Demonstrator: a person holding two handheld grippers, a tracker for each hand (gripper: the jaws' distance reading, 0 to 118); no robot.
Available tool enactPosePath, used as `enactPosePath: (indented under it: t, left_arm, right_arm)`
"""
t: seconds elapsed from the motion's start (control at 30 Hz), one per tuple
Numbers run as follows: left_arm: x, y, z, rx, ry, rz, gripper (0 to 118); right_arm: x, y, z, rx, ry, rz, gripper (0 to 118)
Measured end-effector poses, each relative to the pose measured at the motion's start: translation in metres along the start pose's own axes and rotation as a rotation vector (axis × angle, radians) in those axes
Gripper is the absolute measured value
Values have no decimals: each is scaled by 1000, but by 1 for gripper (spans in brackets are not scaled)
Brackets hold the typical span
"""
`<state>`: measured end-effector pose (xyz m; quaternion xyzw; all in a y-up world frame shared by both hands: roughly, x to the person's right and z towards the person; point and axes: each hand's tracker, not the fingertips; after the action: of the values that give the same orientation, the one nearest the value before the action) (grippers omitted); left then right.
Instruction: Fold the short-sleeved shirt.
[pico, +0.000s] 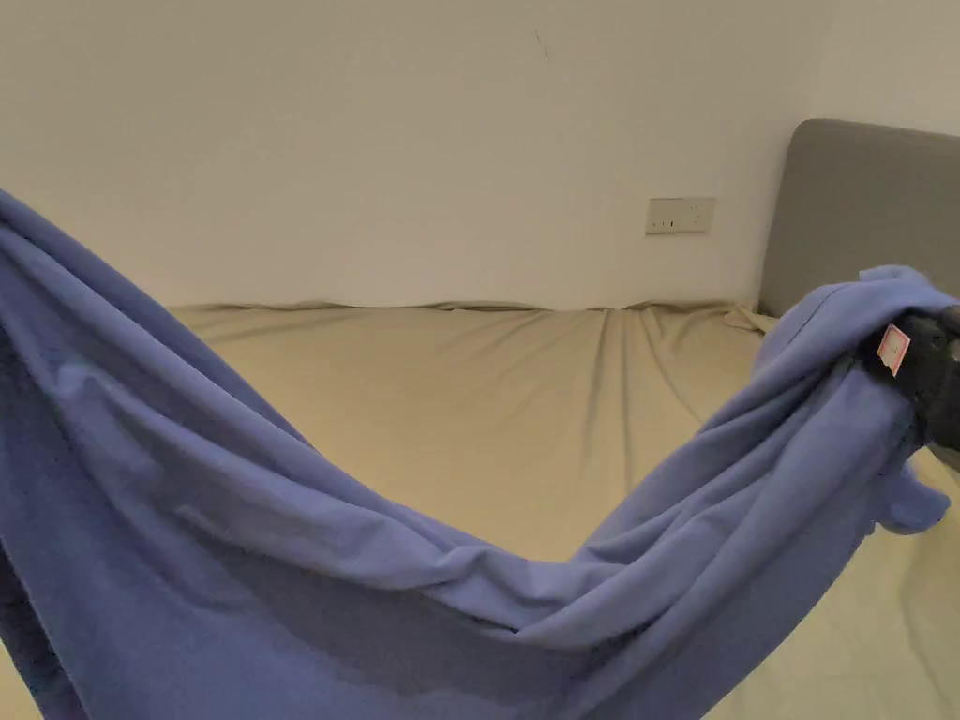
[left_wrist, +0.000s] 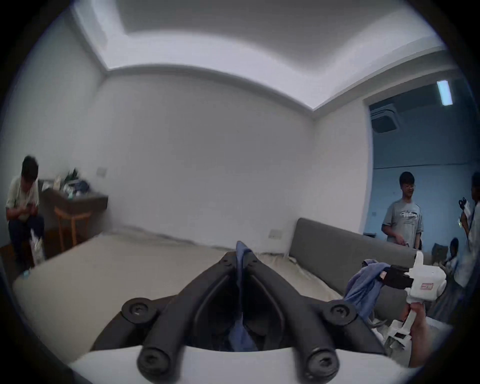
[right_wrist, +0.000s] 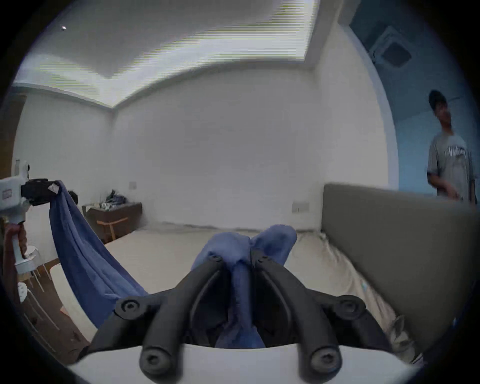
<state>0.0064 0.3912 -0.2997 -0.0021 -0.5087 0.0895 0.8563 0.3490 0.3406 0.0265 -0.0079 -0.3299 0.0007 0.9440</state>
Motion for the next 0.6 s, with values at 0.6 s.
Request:
enactPosePath:
  t: [0.6]
  left_arm:
    - [-55, 96, -238, -16, 111, -90, 2]
  right_arm:
    - [44, 148, -211, 108, -90, 32, 18]
